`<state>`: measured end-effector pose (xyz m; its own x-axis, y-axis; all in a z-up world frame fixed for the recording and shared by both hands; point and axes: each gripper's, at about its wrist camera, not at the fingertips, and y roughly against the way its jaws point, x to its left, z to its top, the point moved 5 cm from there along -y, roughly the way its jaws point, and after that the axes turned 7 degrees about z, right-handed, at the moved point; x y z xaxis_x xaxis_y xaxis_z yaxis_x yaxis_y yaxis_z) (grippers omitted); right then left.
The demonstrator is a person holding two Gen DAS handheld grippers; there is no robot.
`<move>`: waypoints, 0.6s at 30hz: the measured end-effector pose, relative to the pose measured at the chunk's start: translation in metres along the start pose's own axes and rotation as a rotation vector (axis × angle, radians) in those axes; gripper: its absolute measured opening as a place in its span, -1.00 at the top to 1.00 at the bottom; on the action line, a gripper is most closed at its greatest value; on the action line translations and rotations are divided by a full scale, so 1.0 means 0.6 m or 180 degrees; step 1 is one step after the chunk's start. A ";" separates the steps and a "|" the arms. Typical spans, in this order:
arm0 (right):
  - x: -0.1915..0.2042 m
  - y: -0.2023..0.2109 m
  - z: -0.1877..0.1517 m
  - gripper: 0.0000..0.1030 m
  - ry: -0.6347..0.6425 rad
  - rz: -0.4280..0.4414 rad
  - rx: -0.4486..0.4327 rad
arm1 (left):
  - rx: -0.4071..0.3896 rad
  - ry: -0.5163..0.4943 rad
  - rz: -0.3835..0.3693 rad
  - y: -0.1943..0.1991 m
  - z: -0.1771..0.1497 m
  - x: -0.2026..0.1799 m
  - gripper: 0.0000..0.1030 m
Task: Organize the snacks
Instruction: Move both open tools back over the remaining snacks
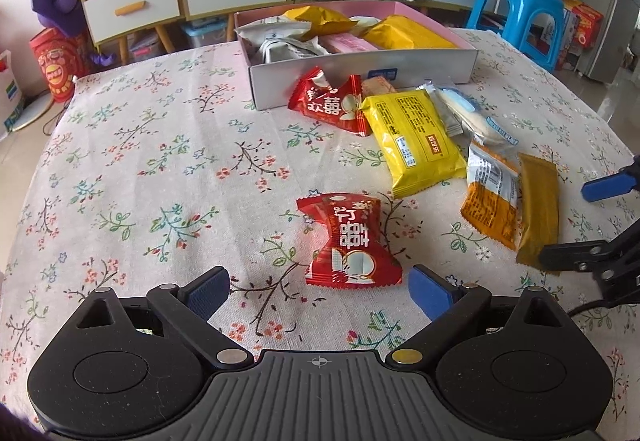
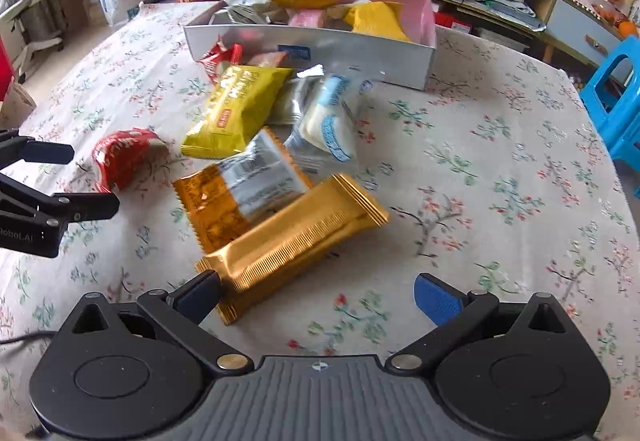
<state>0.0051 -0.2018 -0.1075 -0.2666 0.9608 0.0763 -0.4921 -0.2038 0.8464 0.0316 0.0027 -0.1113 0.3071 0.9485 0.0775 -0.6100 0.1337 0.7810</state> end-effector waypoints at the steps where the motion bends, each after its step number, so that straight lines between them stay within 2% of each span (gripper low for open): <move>1: -0.003 0.002 0.000 -0.83 -0.0003 -0.0028 0.0008 | -0.0002 -0.0002 -0.0001 -0.001 0.000 -0.001 -0.86; 4: -0.009 0.005 0.001 -0.82 -0.0077 -0.0044 -0.0012 | -0.0006 0.0015 -0.0020 -0.006 0.002 -0.004 -0.86; 11: 0.003 0.004 0.015 -0.82 -0.0302 0.0224 -0.0166 | -0.0027 0.0070 -0.0071 -0.010 0.007 -0.010 -0.86; 18: 0.000 -0.015 0.017 -0.72 -0.0285 0.0064 -0.0166 | -0.0013 0.0146 -0.0036 -0.014 0.008 -0.003 -0.71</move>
<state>0.0179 -0.1980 -0.1098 -0.2028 0.9689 0.1418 -0.5306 -0.2304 0.8157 0.0397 -0.0014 -0.1148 0.2803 0.9591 0.0400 -0.6096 0.1457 0.7792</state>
